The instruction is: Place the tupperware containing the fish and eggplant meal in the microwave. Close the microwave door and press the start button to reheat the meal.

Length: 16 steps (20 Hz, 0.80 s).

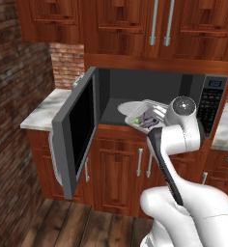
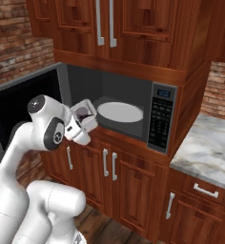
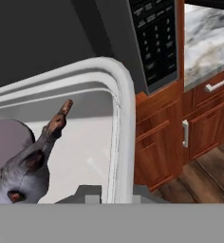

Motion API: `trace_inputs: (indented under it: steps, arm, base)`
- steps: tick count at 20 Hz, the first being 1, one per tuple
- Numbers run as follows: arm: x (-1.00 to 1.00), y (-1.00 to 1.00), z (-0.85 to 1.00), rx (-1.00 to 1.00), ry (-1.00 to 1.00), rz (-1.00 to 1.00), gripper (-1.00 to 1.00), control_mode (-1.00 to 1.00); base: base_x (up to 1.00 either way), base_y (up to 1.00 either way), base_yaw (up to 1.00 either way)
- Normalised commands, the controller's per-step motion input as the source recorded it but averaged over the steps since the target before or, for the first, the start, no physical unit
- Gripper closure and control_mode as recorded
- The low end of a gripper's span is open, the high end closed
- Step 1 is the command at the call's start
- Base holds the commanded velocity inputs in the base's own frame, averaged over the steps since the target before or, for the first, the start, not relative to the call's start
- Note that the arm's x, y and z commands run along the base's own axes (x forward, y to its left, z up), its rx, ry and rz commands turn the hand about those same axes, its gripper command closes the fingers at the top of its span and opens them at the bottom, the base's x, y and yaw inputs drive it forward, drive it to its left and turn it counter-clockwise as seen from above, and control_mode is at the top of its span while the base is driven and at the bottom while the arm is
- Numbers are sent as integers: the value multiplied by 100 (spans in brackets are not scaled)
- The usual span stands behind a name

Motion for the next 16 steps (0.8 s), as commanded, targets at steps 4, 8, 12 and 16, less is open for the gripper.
trace_inputs:
  steps: [4,8,12,16]
  arm:
    - [48,-6,0,0,0,0,100,-100]
    - [47,-1,0,0,0,0,100,-100]
    - [46,-3,0,0,0,0,100,-100]
    - [42,-18,-1,0,0,0,100,-100]
  base:
    - [0,0,0]
    - [0,0,0]
    - [0,0,0]
    - [0,0,0]
